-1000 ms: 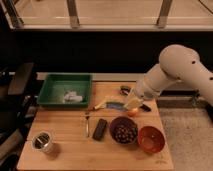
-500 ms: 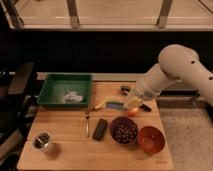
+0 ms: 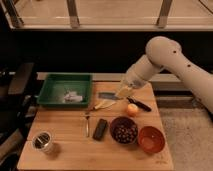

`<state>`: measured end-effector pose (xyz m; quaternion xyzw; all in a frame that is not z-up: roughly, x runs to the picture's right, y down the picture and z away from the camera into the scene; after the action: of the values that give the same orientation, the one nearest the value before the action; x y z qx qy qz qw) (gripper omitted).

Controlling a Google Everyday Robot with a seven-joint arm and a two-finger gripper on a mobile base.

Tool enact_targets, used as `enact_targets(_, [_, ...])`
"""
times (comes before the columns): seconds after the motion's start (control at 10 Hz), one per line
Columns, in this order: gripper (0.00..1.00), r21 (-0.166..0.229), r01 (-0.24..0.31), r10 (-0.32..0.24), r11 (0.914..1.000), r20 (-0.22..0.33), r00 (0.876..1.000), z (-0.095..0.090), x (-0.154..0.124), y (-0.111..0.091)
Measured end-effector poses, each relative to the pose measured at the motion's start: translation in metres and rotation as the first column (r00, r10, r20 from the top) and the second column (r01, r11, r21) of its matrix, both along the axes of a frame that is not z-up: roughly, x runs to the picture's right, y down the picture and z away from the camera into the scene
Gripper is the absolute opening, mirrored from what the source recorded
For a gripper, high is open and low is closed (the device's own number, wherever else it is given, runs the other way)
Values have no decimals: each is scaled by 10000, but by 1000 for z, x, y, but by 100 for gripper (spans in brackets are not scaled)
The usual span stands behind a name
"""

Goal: Wipe tray with sponge

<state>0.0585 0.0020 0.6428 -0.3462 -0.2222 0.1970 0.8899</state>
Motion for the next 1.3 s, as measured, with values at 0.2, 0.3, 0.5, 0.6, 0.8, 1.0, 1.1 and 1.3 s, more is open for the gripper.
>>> enact_targets(0.2, [0, 164, 115, -124, 9998, 573, 9983, 23, -34, -23])
enact_targets(0.3, [0, 223, 200, -219, 9996, 856, 9961, 32, -52, -30])
enact_targets(0.5, [0, 287, 432, -469, 9987, 1450, 9883, 52, -98, -41])
enact_targets(0.6, [0, 323, 481, -529, 9983, 1724, 9836, 63, -124, -44])
enact_targets(0.8, [0, 351, 499, -557, 9981, 1917, 9799, 70, -144, -46])
enact_targets(1.0, [0, 346, 482, -539, 9982, 1897, 9804, 70, -142, -46])
enact_targets(1.1, [0, 347, 490, -547, 9982, 1906, 9801, 70, -143, -45])
enact_targets(1.3, [0, 349, 493, -551, 9982, 1923, 9798, 70, -144, -45])
